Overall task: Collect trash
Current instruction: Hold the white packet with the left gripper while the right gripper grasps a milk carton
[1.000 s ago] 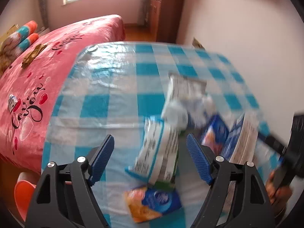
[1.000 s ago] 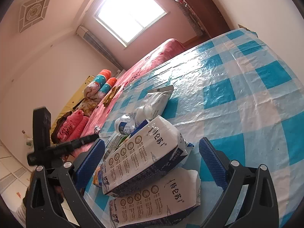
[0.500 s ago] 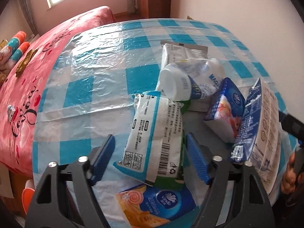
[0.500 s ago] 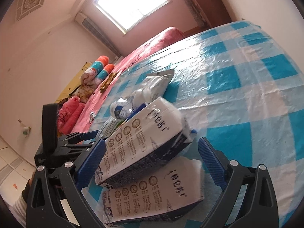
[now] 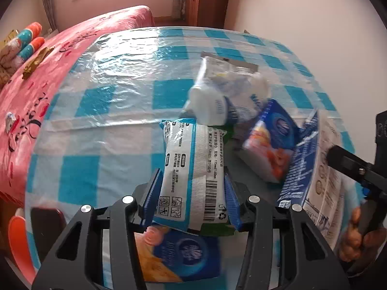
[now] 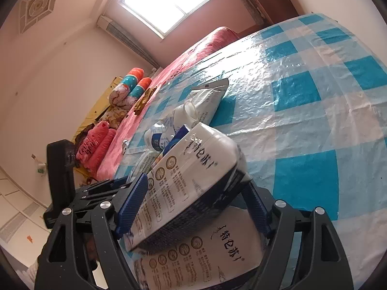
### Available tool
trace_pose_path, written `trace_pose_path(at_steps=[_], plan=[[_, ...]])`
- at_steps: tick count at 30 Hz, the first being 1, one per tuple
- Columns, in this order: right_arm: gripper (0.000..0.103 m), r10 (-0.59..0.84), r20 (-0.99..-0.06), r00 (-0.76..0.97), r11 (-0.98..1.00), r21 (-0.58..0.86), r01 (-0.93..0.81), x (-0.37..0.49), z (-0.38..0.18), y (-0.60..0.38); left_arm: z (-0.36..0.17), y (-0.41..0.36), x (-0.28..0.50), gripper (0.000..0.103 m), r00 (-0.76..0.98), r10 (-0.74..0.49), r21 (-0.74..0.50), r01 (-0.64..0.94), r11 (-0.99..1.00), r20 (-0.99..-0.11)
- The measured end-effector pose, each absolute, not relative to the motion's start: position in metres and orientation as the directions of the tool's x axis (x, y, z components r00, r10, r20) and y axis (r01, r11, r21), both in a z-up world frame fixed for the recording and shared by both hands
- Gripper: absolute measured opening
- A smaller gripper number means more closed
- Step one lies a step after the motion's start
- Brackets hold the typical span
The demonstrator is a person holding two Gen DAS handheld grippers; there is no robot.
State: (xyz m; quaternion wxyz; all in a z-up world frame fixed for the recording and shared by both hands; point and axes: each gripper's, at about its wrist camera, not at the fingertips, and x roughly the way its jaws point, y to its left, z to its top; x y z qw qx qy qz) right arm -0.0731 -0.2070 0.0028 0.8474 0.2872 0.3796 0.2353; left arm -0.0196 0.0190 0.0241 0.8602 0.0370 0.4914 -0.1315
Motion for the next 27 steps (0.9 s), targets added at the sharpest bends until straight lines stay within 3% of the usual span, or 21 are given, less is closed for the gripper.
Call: trace_pose_path(at_steps=[6,11,14,16,21,27], plan=[[0.079,0.63,-0.472,0.617,0.706,0.678,-0.203,-0.072,0.007,-0.207,0.03,0.006,-0.037,0.047,0.463,-0.256,-0.125,0.295,0.947,-0.849],[0.089,0.631,-0.453,0.63,0.709,0.665,-0.233,-0.071,0.013,-0.202,0.027,-0.002,-0.05,0.047,0.444,-0.297,-0.161,0.318,0.934,-0.846],[0.089,0.653,-0.433,0.622,0.693,0.673,-0.258,-0.07,0.015,-0.198,0.027,-0.008,-0.054,0.047,0.437,-0.317,-0.177,0.333,0.926,-0.842],[0.087,0.658,-0.431,0.617,0.691,0.672,-0.267,-0.069,0.016,-0.195,0.026,-0.01,-0.056,0.047,0.441,-0.314,-0.17,0.336,0.926,-0.84],[0.059,0.661,-0.452,0.599,0.687,0.685,-0.242,-0.064,0.01,-0.196,0.025,-0.007,-0.056,0.047,0.446,-0.321,-0.181,0.328,0.927,-0.836],[0.059,0.666,-0.468,0.582,0.69,0.682,-0.242,-0.063,0.009,-0.193,0.021,-0.007,-0.051,0.051,0.446,-0.321,-0.187,0.317,0.93,-0.835]])
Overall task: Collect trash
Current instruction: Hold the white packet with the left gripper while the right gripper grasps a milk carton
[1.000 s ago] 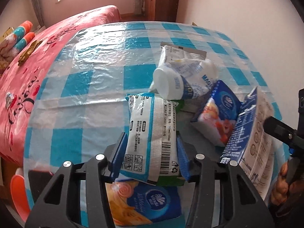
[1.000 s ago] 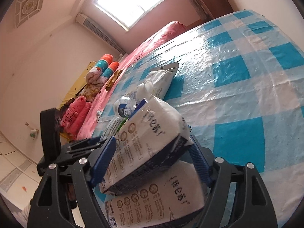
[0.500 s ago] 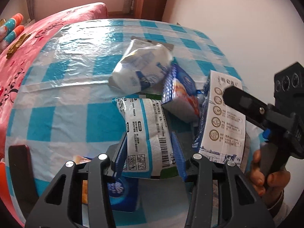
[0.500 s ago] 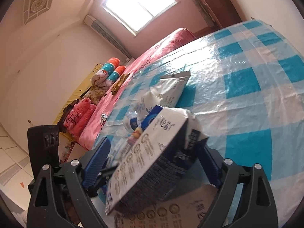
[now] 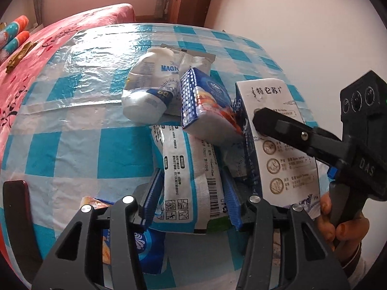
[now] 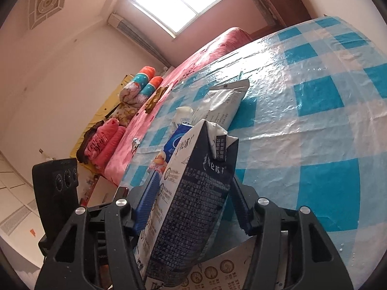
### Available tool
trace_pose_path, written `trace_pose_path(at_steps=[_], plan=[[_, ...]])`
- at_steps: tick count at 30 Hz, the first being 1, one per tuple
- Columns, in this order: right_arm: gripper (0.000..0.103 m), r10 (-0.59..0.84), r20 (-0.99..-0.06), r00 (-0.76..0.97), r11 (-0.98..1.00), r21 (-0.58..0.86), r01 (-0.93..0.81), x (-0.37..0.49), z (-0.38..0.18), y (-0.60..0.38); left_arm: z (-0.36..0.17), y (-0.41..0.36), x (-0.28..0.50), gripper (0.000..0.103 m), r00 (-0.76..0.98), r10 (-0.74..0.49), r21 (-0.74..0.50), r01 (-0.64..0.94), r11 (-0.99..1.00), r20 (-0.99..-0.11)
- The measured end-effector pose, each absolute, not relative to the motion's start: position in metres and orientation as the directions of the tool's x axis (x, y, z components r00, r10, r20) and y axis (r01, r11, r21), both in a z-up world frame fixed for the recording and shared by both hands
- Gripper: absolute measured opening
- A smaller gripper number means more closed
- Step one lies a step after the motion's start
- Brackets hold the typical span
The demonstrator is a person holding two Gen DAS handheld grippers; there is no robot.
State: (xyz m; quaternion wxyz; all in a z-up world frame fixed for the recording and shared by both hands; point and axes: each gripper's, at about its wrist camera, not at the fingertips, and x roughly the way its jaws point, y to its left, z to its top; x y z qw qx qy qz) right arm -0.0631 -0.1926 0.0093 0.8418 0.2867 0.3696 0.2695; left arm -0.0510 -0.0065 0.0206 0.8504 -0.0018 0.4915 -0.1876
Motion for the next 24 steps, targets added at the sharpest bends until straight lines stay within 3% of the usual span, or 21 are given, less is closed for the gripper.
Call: trace_pose_path(at_steps=[7,9,12,24], plan=[[0.057,0.657,-0.48,0.582,0.708,0.658,-0.257,-0.068,0.015,-0.188,0.02,-0.005,-0.051,0.046,0.46,-0.322,-0.195,0.303,0.933,-0.827],[0.054,0.648,-0.477,0.593,0.717,0.645,-0.265,-0.072,0.018,-0.188,0.02,-0.004,-0.052,0.044,0.467,-0.319,-0.193,0.298,0.935,-0.825],[0.04,0.646,-0.463,0.607,0.717,0.641,-0.274,-0.075,0.023,-0.188,0.02,-0.002,-0.053,0.042,0.472,-0.325,-0.202,0.293,0.935,-0.819],[0.033,0.607,-0.414,0.678,0.727,0.633,-0.265,-0.087,0.037,-0.194,0.026,0.031,-0.054,0.04,0.486,-0.386,-0.298,0.251,0.921,-0.784]])
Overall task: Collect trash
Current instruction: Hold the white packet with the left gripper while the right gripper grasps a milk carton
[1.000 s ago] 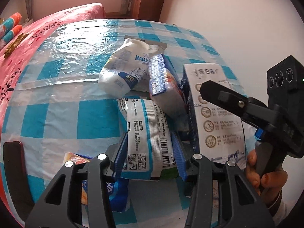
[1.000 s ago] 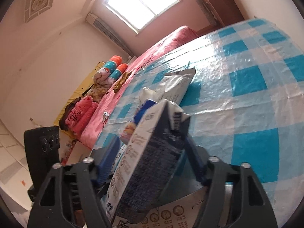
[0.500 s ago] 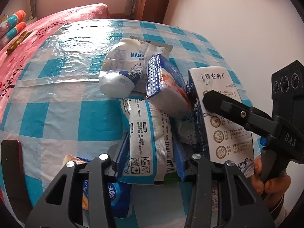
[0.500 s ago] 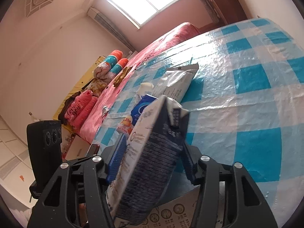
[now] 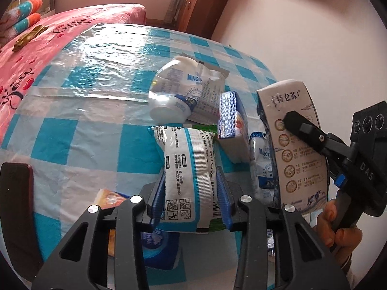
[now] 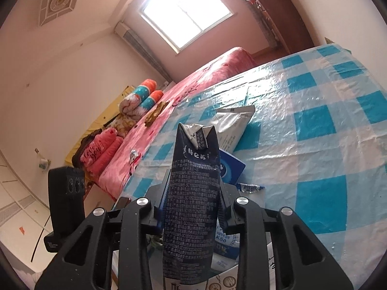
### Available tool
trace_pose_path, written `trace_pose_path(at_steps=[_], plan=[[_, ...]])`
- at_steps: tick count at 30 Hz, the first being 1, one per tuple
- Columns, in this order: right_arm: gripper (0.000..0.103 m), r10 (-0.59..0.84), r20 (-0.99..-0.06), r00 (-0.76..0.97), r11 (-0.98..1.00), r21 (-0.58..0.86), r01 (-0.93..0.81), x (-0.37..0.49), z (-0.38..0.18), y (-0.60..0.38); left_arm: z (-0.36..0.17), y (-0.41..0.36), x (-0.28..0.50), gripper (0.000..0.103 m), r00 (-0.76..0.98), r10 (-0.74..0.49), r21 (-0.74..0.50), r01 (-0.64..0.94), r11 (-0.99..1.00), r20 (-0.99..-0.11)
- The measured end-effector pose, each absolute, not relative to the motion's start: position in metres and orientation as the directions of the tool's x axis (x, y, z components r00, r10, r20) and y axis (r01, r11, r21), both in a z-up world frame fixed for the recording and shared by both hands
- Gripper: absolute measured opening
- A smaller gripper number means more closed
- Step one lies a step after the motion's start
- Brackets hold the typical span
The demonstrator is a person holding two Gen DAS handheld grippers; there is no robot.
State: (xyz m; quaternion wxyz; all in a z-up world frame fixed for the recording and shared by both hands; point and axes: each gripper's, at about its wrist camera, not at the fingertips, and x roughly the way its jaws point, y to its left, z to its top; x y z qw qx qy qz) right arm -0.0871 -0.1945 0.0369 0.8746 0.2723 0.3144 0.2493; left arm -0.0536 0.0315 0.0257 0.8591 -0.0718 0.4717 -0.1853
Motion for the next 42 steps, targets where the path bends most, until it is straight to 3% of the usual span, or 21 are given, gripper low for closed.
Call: trace_pose_path(at_steps=[26,42], plan=[[0.033,0.584,-0.415,0.698,0.752,0.601,-0.271,-0.097,0.08,-0.157,0.068,0.093,-0.085,0.04,0.577,-0.491,-0.399,0.29,0.87,-0.652],[0.033,0.697,-0.461,0.55,0.71,0.556,-0.433,-0.087,0.109,-0.043,0.078,0.202,-0.126,0.04,0.689,-0.381,-0.398,0.145,0.906,-0.616]])
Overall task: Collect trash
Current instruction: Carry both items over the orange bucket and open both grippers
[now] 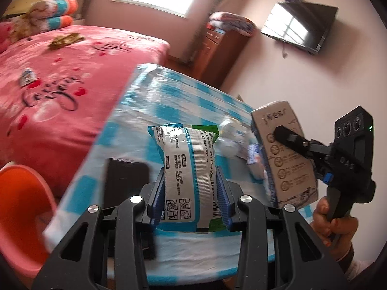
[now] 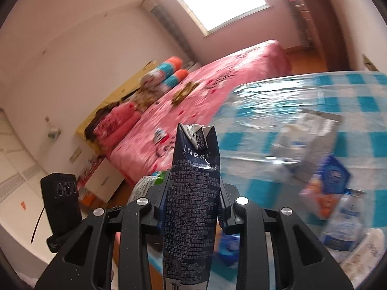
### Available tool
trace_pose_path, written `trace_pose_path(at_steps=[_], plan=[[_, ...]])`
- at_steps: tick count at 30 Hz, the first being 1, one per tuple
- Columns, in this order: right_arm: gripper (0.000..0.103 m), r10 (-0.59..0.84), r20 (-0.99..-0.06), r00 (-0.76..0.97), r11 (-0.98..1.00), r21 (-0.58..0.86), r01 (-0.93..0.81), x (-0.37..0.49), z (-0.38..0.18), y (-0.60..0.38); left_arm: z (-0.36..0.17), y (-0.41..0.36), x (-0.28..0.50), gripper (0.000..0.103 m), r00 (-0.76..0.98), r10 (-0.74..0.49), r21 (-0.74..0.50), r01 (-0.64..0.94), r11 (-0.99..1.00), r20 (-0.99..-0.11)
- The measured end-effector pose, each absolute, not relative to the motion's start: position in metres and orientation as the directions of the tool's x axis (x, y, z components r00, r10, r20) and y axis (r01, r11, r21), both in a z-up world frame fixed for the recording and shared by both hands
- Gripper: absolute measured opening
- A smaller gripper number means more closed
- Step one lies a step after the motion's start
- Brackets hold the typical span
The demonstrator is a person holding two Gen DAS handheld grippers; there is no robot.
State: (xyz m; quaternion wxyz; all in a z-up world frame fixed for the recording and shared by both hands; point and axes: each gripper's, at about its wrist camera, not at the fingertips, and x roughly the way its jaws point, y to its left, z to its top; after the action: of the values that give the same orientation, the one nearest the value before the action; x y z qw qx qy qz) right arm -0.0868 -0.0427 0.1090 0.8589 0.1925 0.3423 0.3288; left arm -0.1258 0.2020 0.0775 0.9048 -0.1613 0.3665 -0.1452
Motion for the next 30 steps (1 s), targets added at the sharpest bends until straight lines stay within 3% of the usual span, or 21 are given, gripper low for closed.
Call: trace_pose_path(at_steps=[14,30], plan=[[0.033,0.797,-0.54,0.27,0.569,0.52,-0.637,-0.089,0.107,0.142,0.044,0.354,-0.188,0.04,0.717,-0.094,-0.349,-0.217,0.912,-0.691],[0.035,0.742,-0.661,0.108,0.521,0.469,-0.713,-0.098,0.065,0.287,-0.018,0.431,-0.207,0.041,0.653,-0.008,-0.365,-0.413,0.834,-0.757]])
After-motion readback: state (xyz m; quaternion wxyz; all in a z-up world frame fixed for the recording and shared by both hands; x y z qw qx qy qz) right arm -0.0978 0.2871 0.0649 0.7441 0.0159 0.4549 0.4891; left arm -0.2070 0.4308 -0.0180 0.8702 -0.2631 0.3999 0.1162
